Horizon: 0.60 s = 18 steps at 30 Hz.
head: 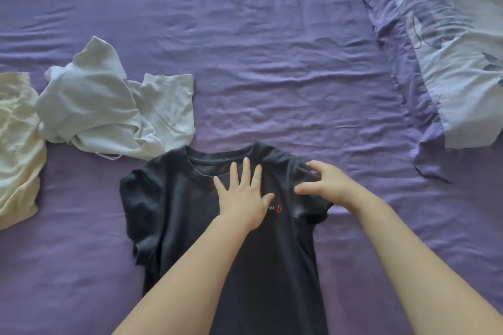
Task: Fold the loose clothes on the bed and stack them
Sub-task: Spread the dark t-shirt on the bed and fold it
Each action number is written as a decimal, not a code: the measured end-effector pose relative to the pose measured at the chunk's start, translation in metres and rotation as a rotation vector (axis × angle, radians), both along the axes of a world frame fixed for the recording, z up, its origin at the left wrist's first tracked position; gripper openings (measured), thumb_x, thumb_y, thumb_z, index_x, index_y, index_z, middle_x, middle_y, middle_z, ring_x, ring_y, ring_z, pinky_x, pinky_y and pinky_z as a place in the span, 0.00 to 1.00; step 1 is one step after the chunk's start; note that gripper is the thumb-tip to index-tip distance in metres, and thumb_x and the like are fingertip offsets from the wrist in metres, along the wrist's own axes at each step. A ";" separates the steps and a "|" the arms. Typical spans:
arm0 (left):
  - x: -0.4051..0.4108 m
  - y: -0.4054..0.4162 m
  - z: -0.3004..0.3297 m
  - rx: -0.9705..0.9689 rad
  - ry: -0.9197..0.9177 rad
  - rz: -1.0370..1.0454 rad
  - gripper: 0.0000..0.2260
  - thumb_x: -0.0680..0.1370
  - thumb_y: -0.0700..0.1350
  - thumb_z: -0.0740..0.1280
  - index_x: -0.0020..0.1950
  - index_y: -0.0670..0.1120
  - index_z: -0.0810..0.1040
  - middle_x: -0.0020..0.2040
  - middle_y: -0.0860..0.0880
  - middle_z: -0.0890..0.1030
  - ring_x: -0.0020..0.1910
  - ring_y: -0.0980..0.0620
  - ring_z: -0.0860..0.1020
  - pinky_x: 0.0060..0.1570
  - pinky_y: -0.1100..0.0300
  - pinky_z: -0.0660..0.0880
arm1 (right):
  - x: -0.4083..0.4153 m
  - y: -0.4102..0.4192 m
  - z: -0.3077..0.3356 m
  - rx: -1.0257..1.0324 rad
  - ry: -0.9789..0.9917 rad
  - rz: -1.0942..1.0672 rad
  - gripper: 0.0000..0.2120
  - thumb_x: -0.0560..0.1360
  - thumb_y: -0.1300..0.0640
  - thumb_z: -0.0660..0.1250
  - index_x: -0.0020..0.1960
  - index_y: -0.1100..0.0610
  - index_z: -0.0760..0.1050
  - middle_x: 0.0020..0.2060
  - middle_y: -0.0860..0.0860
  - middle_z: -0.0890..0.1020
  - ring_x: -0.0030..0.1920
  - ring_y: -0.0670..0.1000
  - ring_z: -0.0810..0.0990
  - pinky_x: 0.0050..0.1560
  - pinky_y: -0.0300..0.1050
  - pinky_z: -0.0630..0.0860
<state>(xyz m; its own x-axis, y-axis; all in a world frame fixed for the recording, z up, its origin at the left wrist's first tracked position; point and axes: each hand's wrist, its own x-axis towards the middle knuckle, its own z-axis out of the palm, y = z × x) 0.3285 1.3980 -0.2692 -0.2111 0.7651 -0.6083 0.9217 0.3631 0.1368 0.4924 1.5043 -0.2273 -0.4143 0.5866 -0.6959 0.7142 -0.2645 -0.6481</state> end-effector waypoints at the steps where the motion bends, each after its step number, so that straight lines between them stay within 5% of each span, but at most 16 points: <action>1: 0.004 0.001 0.002 -0.009 0.026 0.006 0.32 0.79 0.63 0.48 0.77 0.52 0.39 0.77 0.49 0.35 0.75 0.42 0.35 0.69 0.33 0.42 | 0.007 0.000 -0.001 -0.078 0.068 -0.064 0.11 0.66 0.60 0.72 0.46 0.50 0.76 0.43 0.52 0.83 0.38 0.47 0.82 0.44 0.48 0.79; 4: 0.021 0.000 0.004 0.060 0.106 0.047 0.33 0.79 0.61 0.52 0.77 0.50 0.40 0.78 0.45 0.38 0.75 0.40 0.36 0.70 0.34 0.42 | 0.023 -0.003 -0.007 0.021 0.104 -0.210 0.14 0.68 0.63 0.71 0.49 0.48 0.73 0.43 0.52 0.80 0.34 0.45 0.79 0.31 0.38 0.76; 6: 0.034 -0.003 0.004 0.229 0.073 -0.001 0.31 0.80 0.59 0.53 0.78 0.50 0.44 0.78 0.44 0.42 0.76 0.41 0.38 0.71 0.38 0.43 | 0.027 -0.005 -0.013 0.201 0.048 -0.277 0.14 0.69 0.60 0.72 0.49 0.46 0.72 0.43 0.49 0.78 0.36 0.47 0.78 0.28 0.40 0.76; 9: 0.052 -0.006 -0.003 0.363 -0.082 -0.182 0.26 0.81 0.56 0.52 0.77 0.54 0.49 0.79 0.47 0.45 0.77 0.44 0.41 0.72 0.41 0.44 | 0.028 -0.010 -0.020 0.207 0.149 -0.528 0.19 0.70 0.59 0.73 0.55 0.49 0.69 0.48 0.52 0.80 0.49 0.51 0.79 0.50 0.51 0.78; 11: 0.058 -0.007 -0.009 0.300 -0.090 -0.208 0.25 0.82 0.57 0.50 0.77 0.56 0.48 0.79 0.48 0.44 0.77 0.43 0.40 0.72 0.41 0.43 | 0.031 -0.023 -0.021 0.207 0.164 -0.575 0.22 0.70 0.58 0.73 0.58 0.50 0.66 0.53 0.51 0.78 0.55 0.50 0.77 0.60 0.50 0.73; 15: 0.062 -0.006 -0.017 0.216 -0.035 -0.211 0.28 0.80 0.62 0.46 0.77 0.56 0.44 0.78 0.46 0.42 0.76 0.42 0.37 0.71 0.39 0.39 | 0.046 -0.065 -0.027 0.413 0.068 -0.451 0.17 0.70 0.63 0.71 0.53 0.53 0.68 0.49 0.49 0.77 0.53 0.54 0.78 0.56 0.50 0.75; 18: 0.066 -0.005 -0.016 0.170 -0.015 -0.229 0.34 0.74 0.69 0.40 0.77 0.55 0.41 0.77 0.45 0.38 0.75 0.42 0.33 0.70 0.38 0.36 | 0.052 -0.090 -0.033 0.552 -0.052 -0.310 0.06 0.72 0.64 0.70 0.47 0.57 0.76 0.59 0.55 0.75 0.60 0.54 0.75 0.58 0.35 0.67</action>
